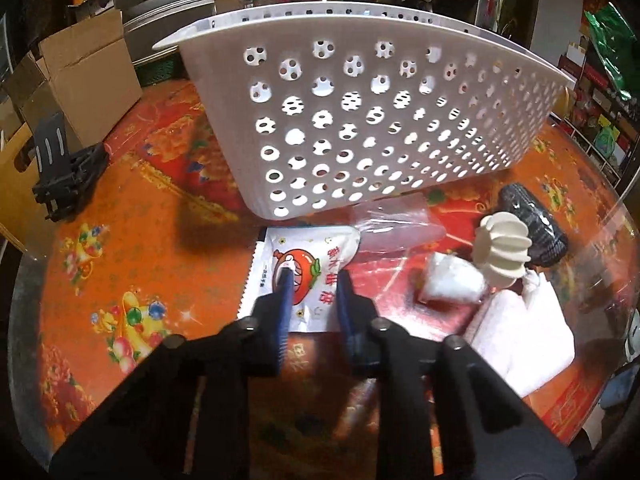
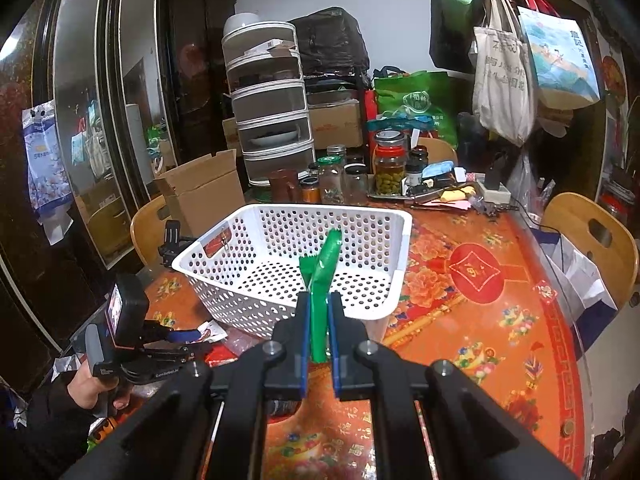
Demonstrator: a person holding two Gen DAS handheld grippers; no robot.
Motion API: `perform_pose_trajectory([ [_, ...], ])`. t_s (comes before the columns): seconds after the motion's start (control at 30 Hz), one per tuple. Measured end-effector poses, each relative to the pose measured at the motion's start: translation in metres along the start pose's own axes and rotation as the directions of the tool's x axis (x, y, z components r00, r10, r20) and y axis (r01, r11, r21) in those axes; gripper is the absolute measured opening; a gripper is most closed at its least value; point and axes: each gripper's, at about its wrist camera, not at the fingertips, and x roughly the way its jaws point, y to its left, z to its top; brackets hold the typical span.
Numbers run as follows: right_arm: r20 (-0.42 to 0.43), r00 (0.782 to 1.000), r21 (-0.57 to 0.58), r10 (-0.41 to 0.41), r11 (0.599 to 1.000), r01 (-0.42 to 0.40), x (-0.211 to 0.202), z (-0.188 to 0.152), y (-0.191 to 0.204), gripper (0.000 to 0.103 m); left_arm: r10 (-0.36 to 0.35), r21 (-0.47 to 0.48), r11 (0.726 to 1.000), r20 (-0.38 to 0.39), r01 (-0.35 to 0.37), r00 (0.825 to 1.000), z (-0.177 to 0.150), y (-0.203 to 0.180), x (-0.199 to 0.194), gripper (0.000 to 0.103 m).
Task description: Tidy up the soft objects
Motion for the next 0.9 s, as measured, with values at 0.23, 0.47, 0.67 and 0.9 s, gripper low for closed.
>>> perform_pose_trajectory([
  [0.23,0.008,1.0,0.004,0.014,1.0,-0.014,-0.007,-0.007,0.003,0.007,0.05,-0.012,0.999,0.103,-0.049,0.993,-0.013,-0.006,-0.034,0.005],
  [0.47,0.001,0.999,0.005,0.036,0.999,-0.036,-0.004,-0.015,0.008,0.007,0.059,-0.025,0.998,0.183,-0.056,0.981,-0.016,-0.006,-0.081,0.004],
  [0.67,0.0,0.999,0.009,0.041,0.999,-0.041,-0.004,-0.016,0.008,0.007,0.044,-0.031,0.999,0.246,-0.037,0.968,-0.006,-0.006,-0.126,0.004],
  [0.9,-0.001,0.999,0.022,0.041,0.999,-0.041,-0.001,-0.009,0.004,0.007,0.043,-0.009,0.999,0.328,-0.042,0.944,0.027,-0.014,-0.181,0.004],
])
